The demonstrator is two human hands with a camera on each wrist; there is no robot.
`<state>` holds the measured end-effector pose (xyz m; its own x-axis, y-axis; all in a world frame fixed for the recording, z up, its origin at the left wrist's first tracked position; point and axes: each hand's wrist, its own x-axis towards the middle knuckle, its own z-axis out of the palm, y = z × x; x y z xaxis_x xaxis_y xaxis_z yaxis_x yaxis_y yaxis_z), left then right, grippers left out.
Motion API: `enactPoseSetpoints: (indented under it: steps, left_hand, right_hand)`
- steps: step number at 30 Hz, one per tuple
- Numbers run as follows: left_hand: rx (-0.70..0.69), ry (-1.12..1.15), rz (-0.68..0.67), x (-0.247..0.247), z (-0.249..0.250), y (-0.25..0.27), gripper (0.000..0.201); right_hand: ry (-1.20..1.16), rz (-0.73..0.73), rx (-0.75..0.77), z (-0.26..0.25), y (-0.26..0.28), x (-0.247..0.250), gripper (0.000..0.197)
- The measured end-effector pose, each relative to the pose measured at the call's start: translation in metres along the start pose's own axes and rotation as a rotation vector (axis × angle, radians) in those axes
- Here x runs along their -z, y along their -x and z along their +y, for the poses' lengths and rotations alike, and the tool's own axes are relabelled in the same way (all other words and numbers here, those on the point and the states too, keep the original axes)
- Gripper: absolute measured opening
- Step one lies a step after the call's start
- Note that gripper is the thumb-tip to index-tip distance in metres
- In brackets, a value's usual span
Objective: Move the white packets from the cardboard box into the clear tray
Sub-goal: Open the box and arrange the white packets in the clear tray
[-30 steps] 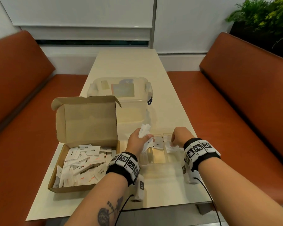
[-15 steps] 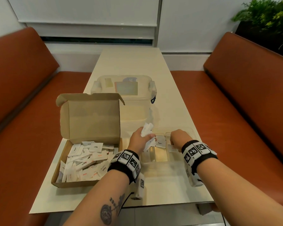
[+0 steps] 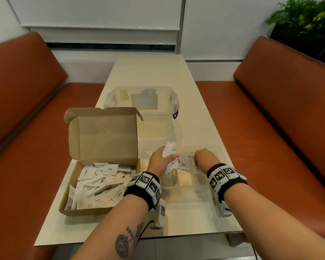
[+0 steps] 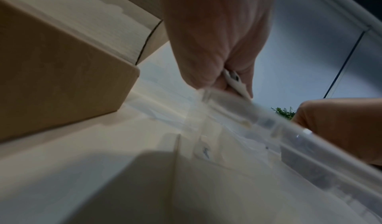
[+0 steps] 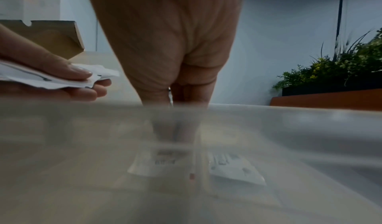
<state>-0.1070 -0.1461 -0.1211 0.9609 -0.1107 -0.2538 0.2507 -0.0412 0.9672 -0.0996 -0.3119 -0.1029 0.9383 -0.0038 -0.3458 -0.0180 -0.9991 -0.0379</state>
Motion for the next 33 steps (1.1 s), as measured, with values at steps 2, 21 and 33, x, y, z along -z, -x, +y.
enactPoseSetpoints:
  steps: [2,21,33]
  left_hand:
    - [0.003,0.004,-0.003,0.0,0.0,0.0,0.034]
    - [-0.016,-0.043,-0.031,0.001,0.002,0.0,0.03]
    - [0.147,0.249,-0.165,0.004,0.012,0.009,0.028]
  right_hand:
    - [-0.009,0.017,0.008,0.002,0.002,0.0,0.025]
    - [-0.358,0.196,0.05,-0.01,0.013,0.008,0.015]
    - [-0.852,0.245,0.053,-0.033,0.016,0.014,0.029]
